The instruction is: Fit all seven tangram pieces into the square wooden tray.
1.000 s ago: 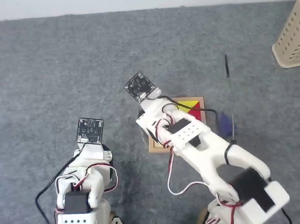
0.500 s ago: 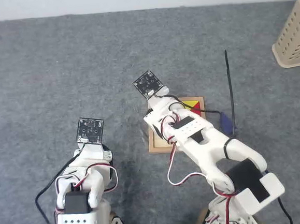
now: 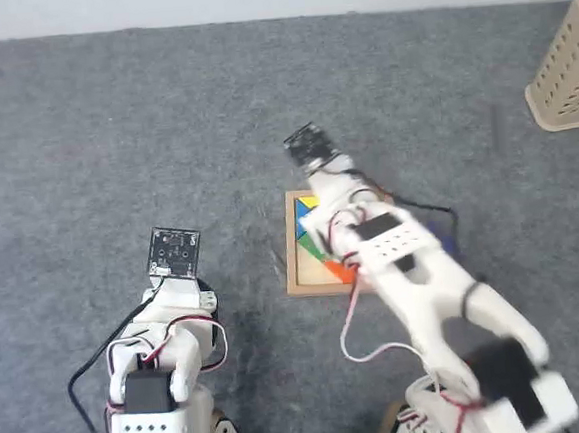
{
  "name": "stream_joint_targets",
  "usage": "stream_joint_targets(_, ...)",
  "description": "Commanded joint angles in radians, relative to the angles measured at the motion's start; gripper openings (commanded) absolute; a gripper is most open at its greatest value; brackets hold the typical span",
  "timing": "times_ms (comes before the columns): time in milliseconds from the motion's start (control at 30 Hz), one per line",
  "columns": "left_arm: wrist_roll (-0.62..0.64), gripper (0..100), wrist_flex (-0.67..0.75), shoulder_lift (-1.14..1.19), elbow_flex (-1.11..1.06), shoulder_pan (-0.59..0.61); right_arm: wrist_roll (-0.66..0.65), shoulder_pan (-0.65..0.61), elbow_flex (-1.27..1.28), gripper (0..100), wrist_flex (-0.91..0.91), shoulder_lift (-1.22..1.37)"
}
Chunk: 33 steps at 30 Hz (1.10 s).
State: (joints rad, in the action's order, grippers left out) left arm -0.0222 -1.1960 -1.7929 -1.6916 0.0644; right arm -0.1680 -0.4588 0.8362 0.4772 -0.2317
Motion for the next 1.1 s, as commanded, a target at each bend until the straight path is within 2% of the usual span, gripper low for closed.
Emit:
stream_joint_targets(0, 0.009, 1, -0.005, -0.003, 0.005, 0.005, 0.009, 0.058, -0.014, 0.6, 0.194, -0.196)
stream_joint_targets(67, 0.009, 1, -0.005, -0.003, 0.005, 0.005, -0.002, 0.087, -0.014, 0.6, 0.314, -0.257)
stream_joint_targets(267, 0.009, 1, -0.005, -0.003, 0.005, 0.005, -0.184, 0.236, -0.011, 0.6, 0.610, -0.306)
stream_joint_targets(433, 0.009, 1, -0.005, -0.003, 0.005, 0.005, -0.189, 0.464, -0.011, 0.7, 0.691, -0.306)
stream_joint_targets(567, 0.009, 1, -0.005, -0.003, 0.005, 0.005, -0.193, 0.558, -0.011, 4.9, 0.696, -0.306)
stream_joint_targets(733, 0.009, 1, -0.005, -0.003, 0.005, 0.005, -0.187, 0.558, -0.012, 20.8, 0.697, -0.306)
stream_joint_targets(900, 0.009, 1, -0.005, -0.003, 0.005, 0.005, -0.152, 0.449, -0.034, 21.2, 0.691, -0.245)
stream_joint_targets(1067, 0.009, 1, -0.005, -0.003, 0.005, 0.005, -0.092, 0.364, -0.176, 21.3, 0.694, -0.019)
